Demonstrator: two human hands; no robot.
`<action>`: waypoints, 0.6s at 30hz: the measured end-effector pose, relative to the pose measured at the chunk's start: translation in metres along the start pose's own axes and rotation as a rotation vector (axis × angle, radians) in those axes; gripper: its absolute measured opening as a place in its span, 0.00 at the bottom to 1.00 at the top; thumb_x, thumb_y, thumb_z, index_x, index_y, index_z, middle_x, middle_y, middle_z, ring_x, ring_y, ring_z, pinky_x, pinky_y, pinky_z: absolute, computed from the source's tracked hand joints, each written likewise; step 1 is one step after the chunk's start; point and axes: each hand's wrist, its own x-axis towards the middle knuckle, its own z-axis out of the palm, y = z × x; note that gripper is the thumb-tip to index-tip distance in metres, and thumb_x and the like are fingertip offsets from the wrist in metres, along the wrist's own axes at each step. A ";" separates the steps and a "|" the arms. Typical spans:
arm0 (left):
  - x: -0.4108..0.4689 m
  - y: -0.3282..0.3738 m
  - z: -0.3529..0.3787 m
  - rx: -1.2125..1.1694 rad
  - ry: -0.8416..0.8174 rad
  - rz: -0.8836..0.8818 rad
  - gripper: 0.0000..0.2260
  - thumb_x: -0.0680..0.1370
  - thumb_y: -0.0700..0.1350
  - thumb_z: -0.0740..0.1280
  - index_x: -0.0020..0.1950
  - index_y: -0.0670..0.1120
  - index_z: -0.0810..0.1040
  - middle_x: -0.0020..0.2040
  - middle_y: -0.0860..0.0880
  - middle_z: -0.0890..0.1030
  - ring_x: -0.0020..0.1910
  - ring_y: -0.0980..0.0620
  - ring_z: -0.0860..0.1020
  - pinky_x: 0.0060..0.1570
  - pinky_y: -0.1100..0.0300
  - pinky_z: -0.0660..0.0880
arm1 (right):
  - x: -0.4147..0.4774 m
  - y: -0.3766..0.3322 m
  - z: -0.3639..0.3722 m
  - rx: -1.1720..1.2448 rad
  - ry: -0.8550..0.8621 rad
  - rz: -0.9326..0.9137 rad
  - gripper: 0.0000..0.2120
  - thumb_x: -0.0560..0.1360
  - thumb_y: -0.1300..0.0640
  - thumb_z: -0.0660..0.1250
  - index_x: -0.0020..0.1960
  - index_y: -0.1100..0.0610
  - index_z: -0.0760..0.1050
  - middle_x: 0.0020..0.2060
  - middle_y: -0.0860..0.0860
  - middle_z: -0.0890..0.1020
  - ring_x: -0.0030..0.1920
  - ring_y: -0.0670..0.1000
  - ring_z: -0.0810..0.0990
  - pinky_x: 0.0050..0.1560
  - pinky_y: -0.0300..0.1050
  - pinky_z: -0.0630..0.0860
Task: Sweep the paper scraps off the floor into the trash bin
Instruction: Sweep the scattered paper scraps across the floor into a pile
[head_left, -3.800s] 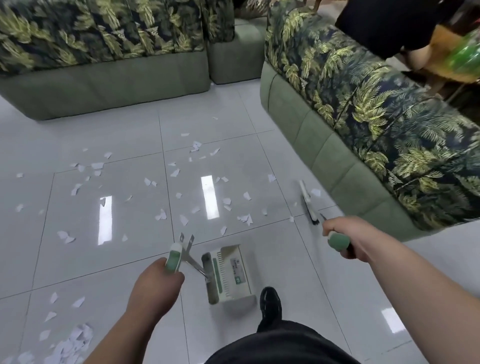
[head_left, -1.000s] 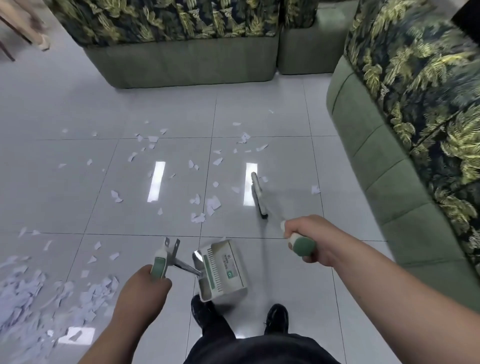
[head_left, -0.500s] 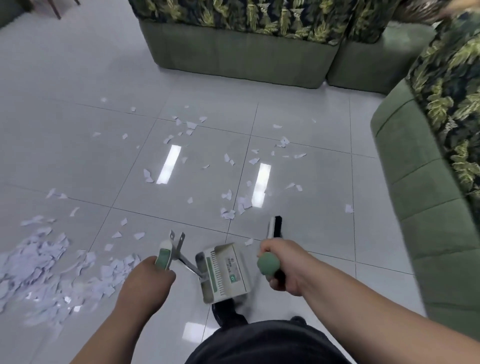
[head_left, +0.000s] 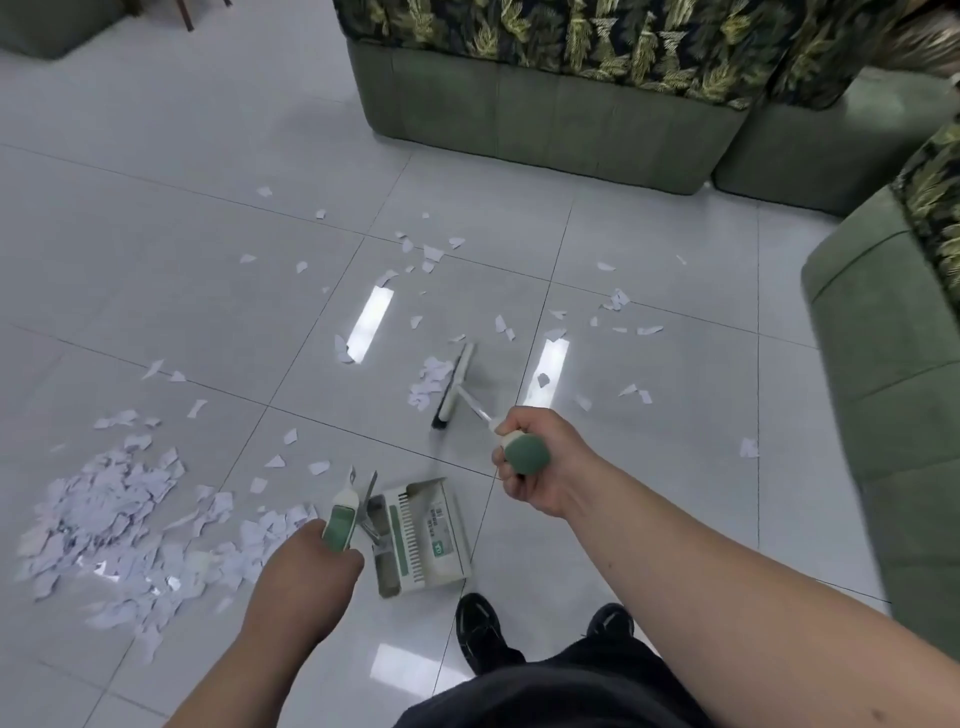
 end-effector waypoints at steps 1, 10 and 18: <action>0.002 0.002 -0.001 0.004 0.004 0.006 0.06 0.73 0.37 0.64 0.39 0.42 0.67 0.33 0.44 0.73 0.32 0.45 0.69 0.33 0.55 0.63 | -0.004 -0.002 -0.001 -0.002 -0.011 -0.003 0.08 0.71 0.63 0.64 0.50 0.58 0.70 0.30 0.57 0.72 0.21 0.51 0.68 0.22 0.36 0.68; 0.013 0.056 0.017 -0.001 -0.072 0.139 0.07 0.73 0.37 0.64 0.37 0.43 0.69 0.32 0.46 0.75 0.32 0.45 0.71 0.32 0.55 0.63 | -0.055 -0.012 -0.072 -0.056 0.161 -0.060 0.11 0.71 0.65 0.66 0.53 0.61 0.74 0.31 0.58 0.76 0.24 0.53 0.71 0.25 0.38 0.70; 0.010 0.141 0.061 0.119 -0.183 0.305 0.03 0.74 0.38 0.62 0.40 0.42 0.70 0.35 0.45 0.76 0.33 0.45 0.72 0.33 0.56 0.64 | -0.088 -0.013 -0.176 0.031 0.444 -0.098 0.10 0.70 0.70 0.66 0.51 0.63 0.75 0.37 0.60 0.78 0.32 0.57 0.77 0.35 0.46 0.77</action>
